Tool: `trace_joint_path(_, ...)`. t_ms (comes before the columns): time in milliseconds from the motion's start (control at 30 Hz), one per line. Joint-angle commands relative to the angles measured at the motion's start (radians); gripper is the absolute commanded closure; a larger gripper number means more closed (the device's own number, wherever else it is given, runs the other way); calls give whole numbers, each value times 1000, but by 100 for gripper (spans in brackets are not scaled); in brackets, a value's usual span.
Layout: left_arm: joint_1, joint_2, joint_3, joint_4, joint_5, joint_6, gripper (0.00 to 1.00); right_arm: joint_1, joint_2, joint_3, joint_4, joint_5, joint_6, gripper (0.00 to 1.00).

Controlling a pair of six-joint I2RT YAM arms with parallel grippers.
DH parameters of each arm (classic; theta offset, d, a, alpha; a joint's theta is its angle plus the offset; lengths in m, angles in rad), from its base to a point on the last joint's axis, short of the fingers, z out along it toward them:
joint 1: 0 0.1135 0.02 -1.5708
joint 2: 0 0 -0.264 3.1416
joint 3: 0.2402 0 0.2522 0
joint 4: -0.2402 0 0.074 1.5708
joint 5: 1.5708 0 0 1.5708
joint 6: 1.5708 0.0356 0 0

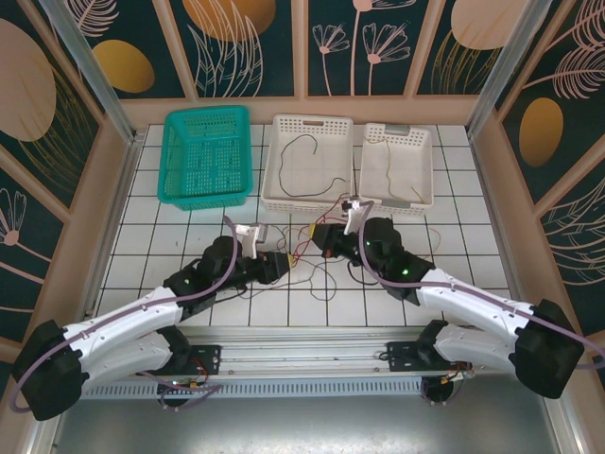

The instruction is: Untangle the cables

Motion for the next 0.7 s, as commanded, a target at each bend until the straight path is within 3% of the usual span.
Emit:
trace_joint_path(0,-5,-6,-27,102,46,-3,62,-14,7,-7,57,-74,23,100)
trace_joint_path(267,-4,-89,-107,384,130,-64,47,-18,86,20,97,-186,50,100)
trace_joint_path(667,-4,-80,-132,334,144,-18,46,-23,106,35,157,-268,89,100)
